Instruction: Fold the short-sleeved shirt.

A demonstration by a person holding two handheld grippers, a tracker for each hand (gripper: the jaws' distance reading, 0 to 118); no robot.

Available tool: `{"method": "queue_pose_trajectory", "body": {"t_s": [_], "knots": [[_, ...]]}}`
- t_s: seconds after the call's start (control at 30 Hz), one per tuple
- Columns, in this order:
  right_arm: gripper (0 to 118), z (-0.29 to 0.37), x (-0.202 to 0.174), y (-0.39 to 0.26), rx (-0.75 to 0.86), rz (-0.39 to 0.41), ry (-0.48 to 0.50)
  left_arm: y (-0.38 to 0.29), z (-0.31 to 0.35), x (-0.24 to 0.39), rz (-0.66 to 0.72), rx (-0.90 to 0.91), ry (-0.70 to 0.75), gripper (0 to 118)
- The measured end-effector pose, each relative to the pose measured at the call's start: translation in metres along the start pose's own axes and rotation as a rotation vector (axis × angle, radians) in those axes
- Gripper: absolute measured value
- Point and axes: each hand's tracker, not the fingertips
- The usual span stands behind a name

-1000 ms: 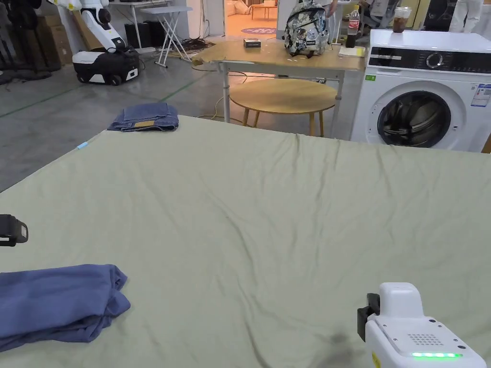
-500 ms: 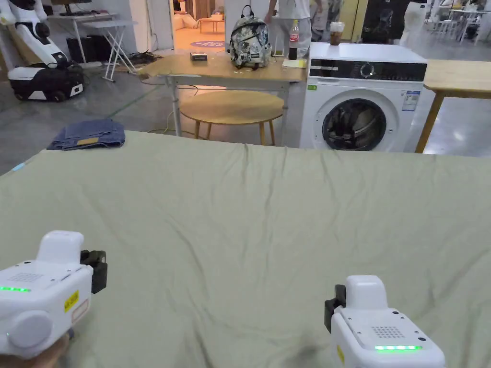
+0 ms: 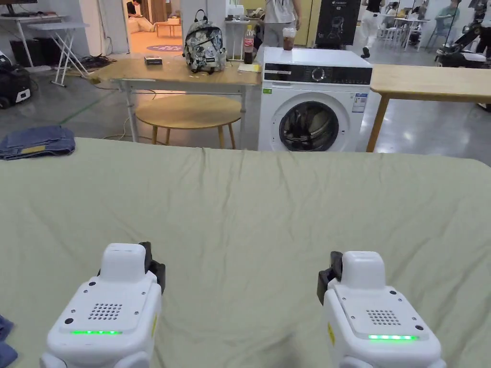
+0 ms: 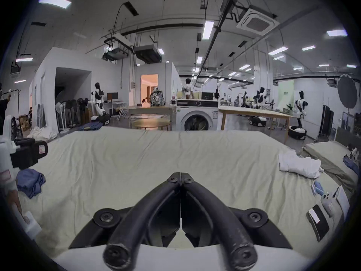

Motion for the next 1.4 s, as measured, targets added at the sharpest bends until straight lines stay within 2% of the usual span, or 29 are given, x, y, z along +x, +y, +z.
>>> {"method": "queue_pose_trajectory", "body": {"t_s": [0.17,0.47,0.73,0.77,0.83,0.87,0.9,0.93,1.0,1.1,1.17,1.4], "knots": [[0,0.002,0.011,0.004,0.056,-0.023,-0.020,0.003,0.003,0.013,0.020,0.036,0.018,0],[0,0.002,0.013,0.006,0.108,-0.016,-0.033,0.009,0.002,0.011,0.061,0.058,0.040,0],[0,0.003,0.012,0.005,0.108,-0.016,-0.028,0.012,0.002,0.010,0.028,0.067,0.037,0],[1,0.003,0.012,0.005,0.108,-0.015,-0.029,0.013,0.002,0.010,0.028,0.070,0.042,3],[19,0.004,0.012,0.006,0.107,-0.016,-0.034,0.013,0.003,0.009,0.025,0.072,0.048,22],[29,0.003,0.013,0.006,0.106,-0.023,-0.030,0.014,0.003,0.008,0.027,0.070,0.048,35],[45,0.003,0.013,0.006,0.103,-0.028,-0.028,0.013,0.003,0.007,0.031,0.068,0.041,54],[58,0.002,0.013,0.007,0.099,-0.028,-0.030,0.013,0.003,0.007,0.032,0.066,0.040,64],[80,0.001,0.014,0.006,0.097,-0.030,-0.039,0.012,0.004,0.006,0.029,0.068,0.044,74],[87,0.002,0.014,0.006,0.108,-0.031,-0.044,0.011,0.004,0.005,0.026,0.073,0.045,78],[99,0.000,0.013,0.007,0.098,-0.016,-0.050,0.011,0.003,0.003,0.018,0.071,0.049,78],[100,-0.003,0.014,0.009,0.095,-0.039,-0.033,0.012,-0.001,0.000,0.000,0.046,0.045,78]]}}
